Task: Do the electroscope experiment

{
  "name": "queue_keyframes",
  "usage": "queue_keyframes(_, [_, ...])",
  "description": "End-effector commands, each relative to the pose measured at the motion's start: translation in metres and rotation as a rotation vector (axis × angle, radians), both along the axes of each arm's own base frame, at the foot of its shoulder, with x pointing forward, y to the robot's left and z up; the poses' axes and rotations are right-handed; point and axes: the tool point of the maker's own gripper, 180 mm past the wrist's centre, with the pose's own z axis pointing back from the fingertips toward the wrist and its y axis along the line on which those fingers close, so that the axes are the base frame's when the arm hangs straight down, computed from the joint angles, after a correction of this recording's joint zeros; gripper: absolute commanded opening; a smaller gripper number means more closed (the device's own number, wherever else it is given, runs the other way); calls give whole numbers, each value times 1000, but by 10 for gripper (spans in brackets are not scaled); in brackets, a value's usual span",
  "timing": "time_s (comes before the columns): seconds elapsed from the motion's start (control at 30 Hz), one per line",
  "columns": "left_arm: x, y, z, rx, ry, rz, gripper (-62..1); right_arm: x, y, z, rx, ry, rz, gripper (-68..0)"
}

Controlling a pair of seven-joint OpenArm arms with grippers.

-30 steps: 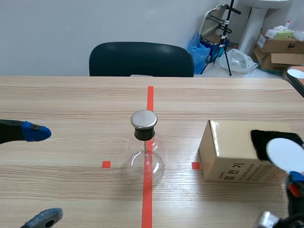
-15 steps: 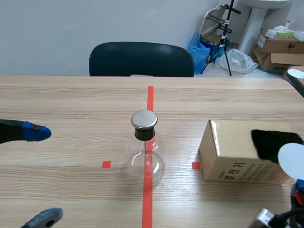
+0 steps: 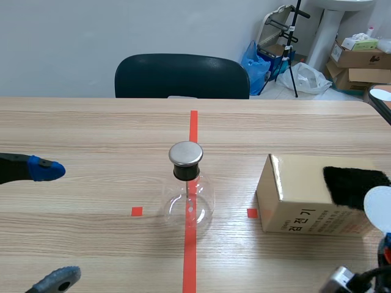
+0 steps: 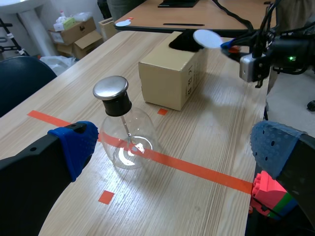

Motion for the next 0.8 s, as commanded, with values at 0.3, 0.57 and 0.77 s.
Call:
queue_keyframes(0.3, [0,-2,5,-31,-5,0,14,-2,41,6,-28,-23,255,-666])
queue_keyframes(0.57, [0,-2,5,-32,-5,0,14,-4,40,4,-38,-12,253,-666])
queue_keyframes(0.77, [0,-2,5,-32,-5,0,14,-4,14,4,-53,-9,105,-666])
